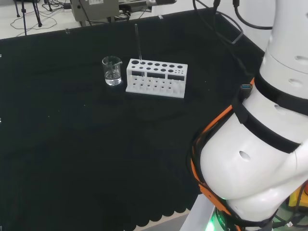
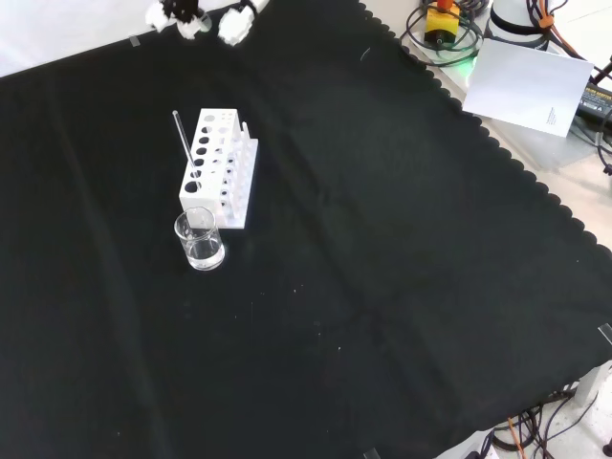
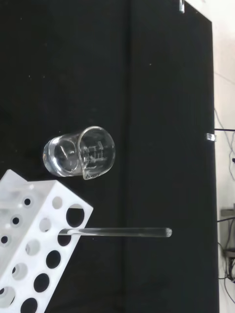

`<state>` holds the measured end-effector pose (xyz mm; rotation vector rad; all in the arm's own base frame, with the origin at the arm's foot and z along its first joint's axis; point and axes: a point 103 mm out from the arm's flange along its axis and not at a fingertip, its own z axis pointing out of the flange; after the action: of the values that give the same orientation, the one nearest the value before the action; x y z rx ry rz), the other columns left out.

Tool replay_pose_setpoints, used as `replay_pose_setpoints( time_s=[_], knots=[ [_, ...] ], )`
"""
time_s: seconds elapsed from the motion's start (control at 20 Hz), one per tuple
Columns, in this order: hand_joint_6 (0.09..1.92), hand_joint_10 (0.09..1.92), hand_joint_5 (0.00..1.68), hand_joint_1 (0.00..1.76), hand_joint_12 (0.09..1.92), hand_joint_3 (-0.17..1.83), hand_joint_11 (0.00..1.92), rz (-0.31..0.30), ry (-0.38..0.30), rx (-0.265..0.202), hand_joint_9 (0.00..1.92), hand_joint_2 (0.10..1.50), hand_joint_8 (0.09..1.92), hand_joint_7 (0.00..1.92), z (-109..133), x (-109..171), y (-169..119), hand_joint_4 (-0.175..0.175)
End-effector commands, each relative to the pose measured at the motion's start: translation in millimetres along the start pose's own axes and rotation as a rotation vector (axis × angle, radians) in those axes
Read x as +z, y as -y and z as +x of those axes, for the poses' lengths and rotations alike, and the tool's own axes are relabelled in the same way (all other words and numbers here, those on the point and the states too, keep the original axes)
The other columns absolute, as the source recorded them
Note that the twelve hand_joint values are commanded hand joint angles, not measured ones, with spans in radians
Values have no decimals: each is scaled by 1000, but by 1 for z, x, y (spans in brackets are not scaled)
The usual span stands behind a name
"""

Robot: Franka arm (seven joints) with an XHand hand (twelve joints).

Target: Take the glass rod from the white test tube rack.

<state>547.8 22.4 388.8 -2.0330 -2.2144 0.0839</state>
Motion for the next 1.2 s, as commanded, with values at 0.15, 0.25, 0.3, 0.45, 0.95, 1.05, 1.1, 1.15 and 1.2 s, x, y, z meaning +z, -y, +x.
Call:
replay_pose_setpoints(
  time_s=[0.15, 0.25, 0.3, 0.45, 0.95, 1.05, 1.1, 1.15, 1.2],
  knots=[
    [104, 927, 448, 696, 1320, -175, 761, 21, -5, 16, 1049, 1219, 1007, 740, -35, 22, -30, -175],
    [110, 930, 455, 696, 1320, -175, 762, 33, -13, 13, 1056, 1220, 1011, 752, -38, 26, -31, -175],
    [113, 931, 459, 696, 1320, -175, 763, 39, -18, 9, 1058, 1220, 1012, 757, -42, 30, -32, -175],
    [121, 933, 466, 696, 1319, -175, 765, 48, -12, 8, 1066, 1222, 1016, 773, -46, 40, -34, -175],
    [301, 923, 437, 696, 1312, -175, 779, 60, -9, -11, 1118, 1229, 1012, 830, -40, 54, -39, -175],
    [472, 920, 391, 696, 1314, -175, 781, 66, -10, -19, 1137, 1230, 1012, 849, -38, 58, -43, -175],
    [525, 921, 379, 697, 1312, -175, 783, 67, -9, -23, 1143, 1231, 1014, 855, -38, 59, -45, -175],
    [571, 923, 366, 697, 1314, -175, 783, 69, -11, -25, 1148, 1231, 1015, 860, -38, 61, -47, -175],
    [601, 925, 359, 698, 1316, -175, 782, 71, -13, -27, 1151, 1232, 1017, 864, -38, 63, -49, -175]
  ],
)
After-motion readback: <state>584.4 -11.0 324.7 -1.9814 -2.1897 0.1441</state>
